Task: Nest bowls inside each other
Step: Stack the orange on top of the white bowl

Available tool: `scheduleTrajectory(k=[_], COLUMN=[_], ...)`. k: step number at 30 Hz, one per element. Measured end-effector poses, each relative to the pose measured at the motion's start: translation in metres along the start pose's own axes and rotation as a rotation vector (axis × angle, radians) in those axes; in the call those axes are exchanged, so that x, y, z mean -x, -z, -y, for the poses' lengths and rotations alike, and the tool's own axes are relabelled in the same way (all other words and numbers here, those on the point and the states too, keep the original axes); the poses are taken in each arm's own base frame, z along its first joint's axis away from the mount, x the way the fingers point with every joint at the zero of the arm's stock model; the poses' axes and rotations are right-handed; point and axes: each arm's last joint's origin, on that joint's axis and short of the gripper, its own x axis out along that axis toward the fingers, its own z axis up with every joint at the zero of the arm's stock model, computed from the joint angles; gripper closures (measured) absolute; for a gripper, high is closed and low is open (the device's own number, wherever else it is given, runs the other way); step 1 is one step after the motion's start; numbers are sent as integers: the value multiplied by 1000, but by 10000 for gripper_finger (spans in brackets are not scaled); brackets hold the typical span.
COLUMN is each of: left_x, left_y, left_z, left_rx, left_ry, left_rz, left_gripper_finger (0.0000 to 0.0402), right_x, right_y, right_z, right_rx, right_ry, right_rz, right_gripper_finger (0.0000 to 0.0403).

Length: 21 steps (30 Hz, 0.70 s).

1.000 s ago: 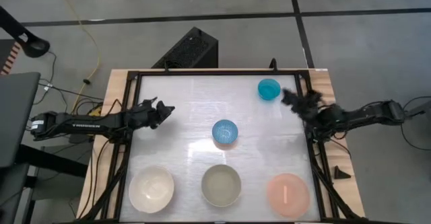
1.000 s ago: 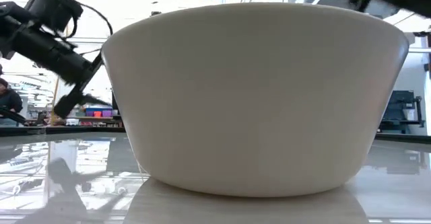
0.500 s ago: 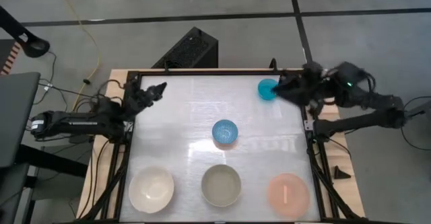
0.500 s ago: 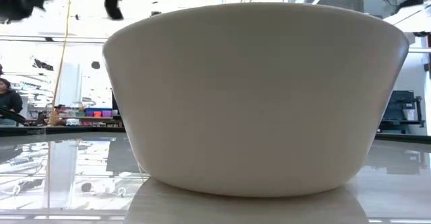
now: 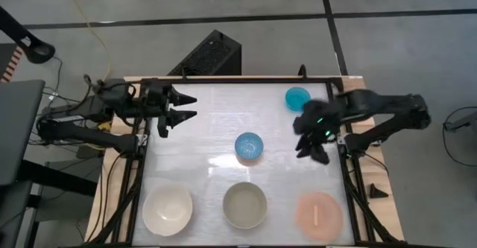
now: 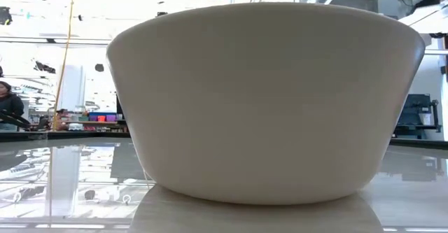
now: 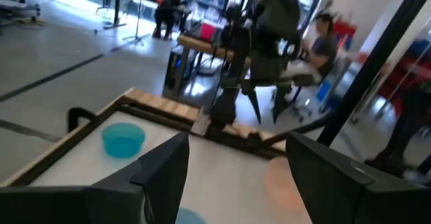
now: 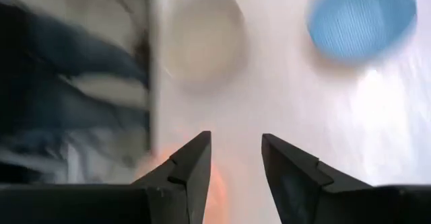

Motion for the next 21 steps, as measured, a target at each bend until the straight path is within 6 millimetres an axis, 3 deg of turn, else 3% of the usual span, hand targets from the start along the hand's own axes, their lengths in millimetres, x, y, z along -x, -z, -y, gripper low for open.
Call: scheduleTrajectory(k=[10,21], left_x=[9,9], left_y=[-2,1], left_z=[0,-1], left_rx=[-64,-67], left_ry=[-21,-31], left_rz=[-49,-84], left_gripper_finger=[164,164], right_x=[-72,-117], right_y=[44,87], right_z=[4,-6], right_rx=[-135,-211], right_ry=[68,-15], right_rz=[-296,-351], right_gripper_finger=[223,179])
